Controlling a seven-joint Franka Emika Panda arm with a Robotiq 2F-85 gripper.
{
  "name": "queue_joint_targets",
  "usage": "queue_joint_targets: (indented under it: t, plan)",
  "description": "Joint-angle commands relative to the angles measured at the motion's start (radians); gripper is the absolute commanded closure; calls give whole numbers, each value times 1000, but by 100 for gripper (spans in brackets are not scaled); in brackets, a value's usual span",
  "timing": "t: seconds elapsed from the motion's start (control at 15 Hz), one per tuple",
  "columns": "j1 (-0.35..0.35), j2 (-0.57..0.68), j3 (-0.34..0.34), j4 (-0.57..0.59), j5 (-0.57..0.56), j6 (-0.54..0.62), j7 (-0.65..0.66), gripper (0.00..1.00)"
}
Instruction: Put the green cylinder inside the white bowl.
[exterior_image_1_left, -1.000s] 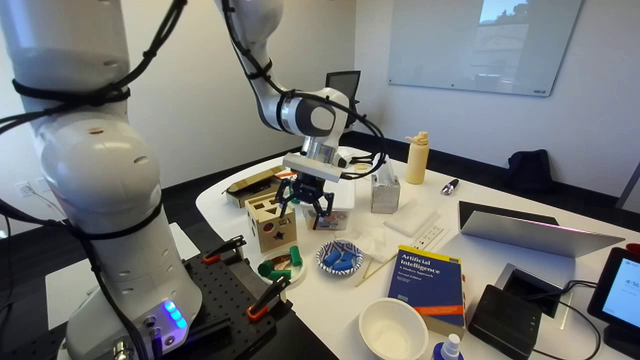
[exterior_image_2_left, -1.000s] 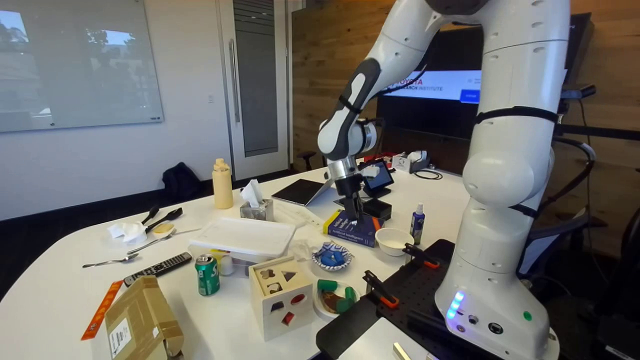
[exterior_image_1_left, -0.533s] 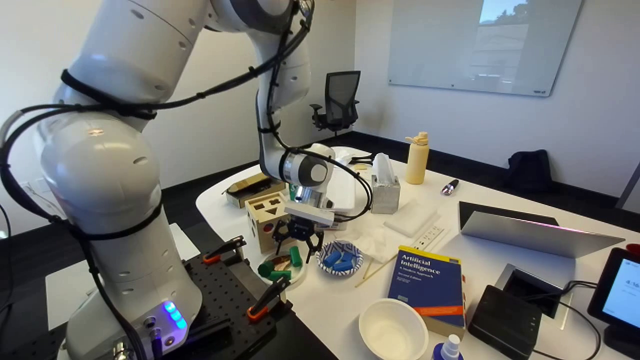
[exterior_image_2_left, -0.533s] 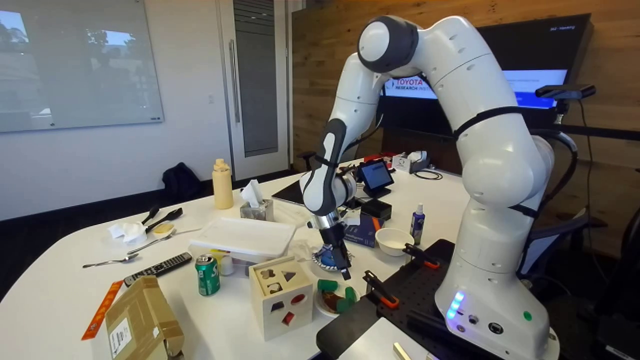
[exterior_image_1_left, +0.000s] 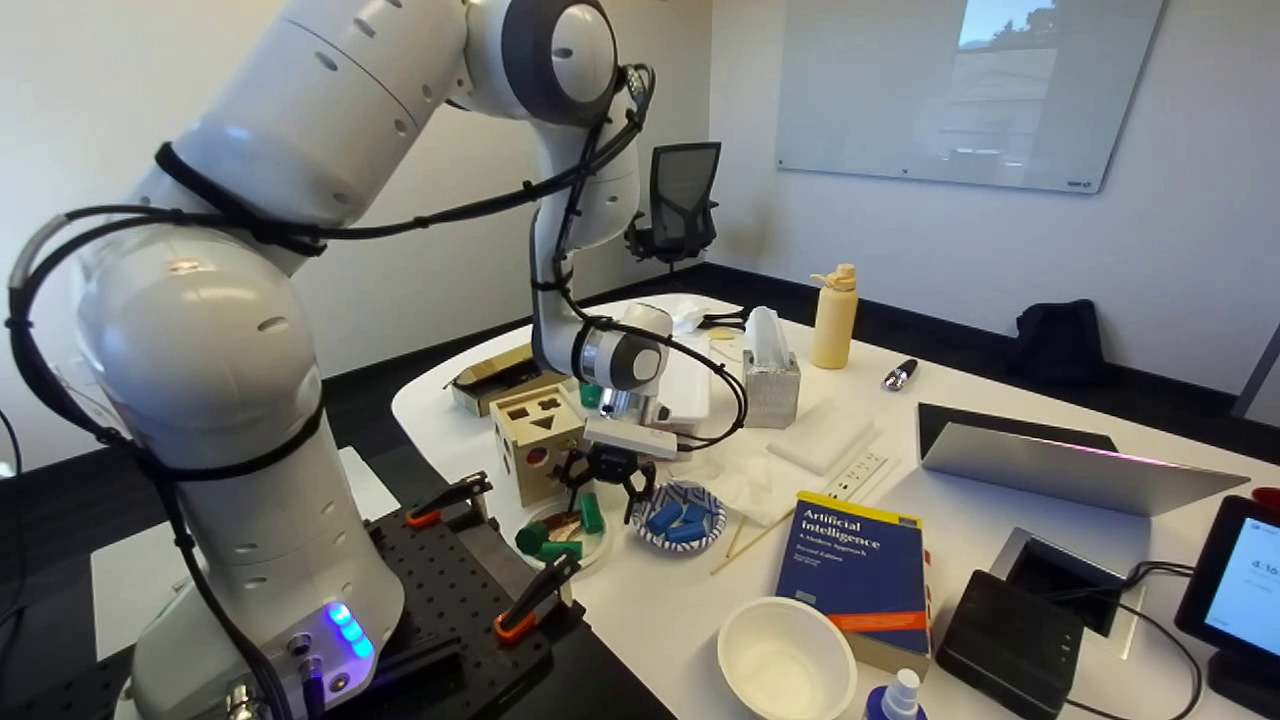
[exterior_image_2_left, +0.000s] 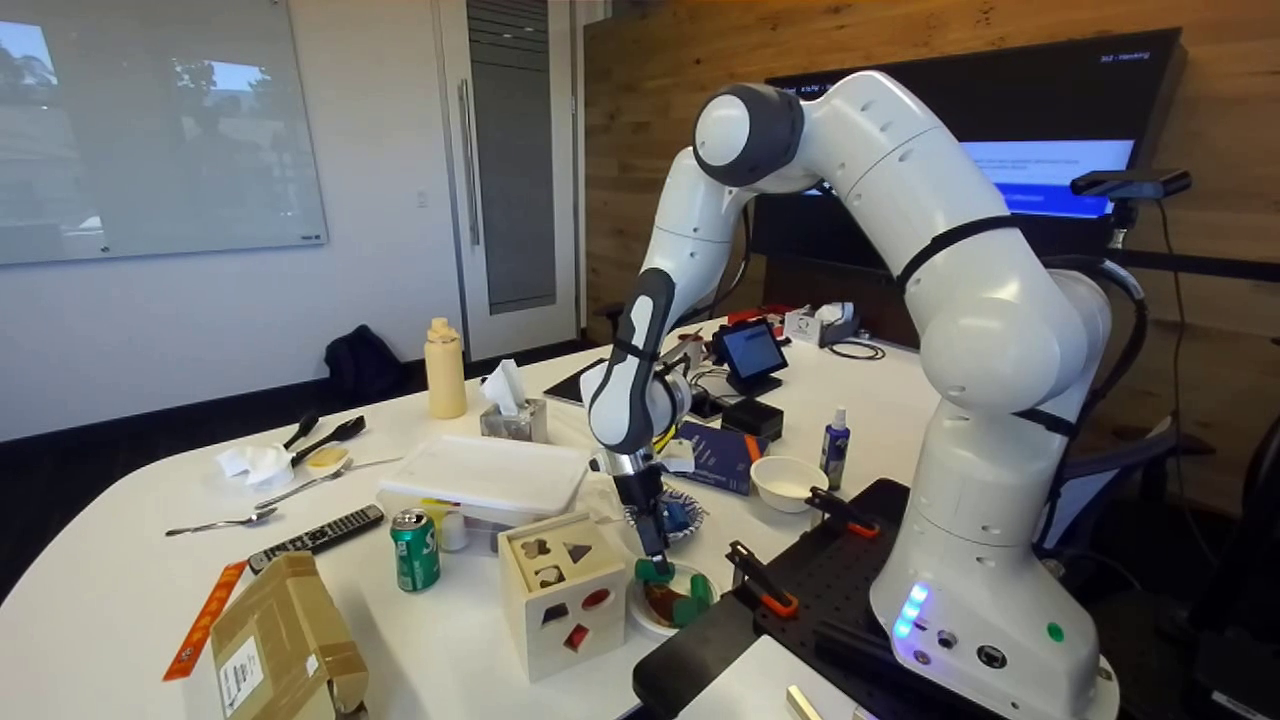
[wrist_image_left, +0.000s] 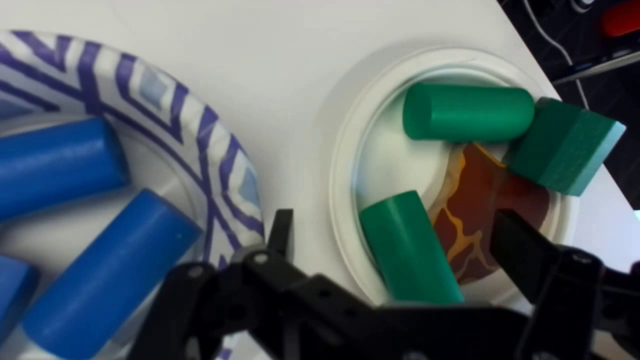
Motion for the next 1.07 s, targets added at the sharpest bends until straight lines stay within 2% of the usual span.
queue_joint_targets:
  t: [0.0,0.07,0.13,0.27,0.73,1.0]
  plan:
    - [-29,12,39,14,-23,11,-1,0]
    - [-29,15,42,16,-24,12,-2,0]
    - [-30,16,45,17,-26,14,-2,25]
    - [-30,17,48,17,-30,13,-2,34]
    - [-30,4,50,3,-32,18,3,88]
    - [-41,-28,59,-16,-27,25,-4,91]
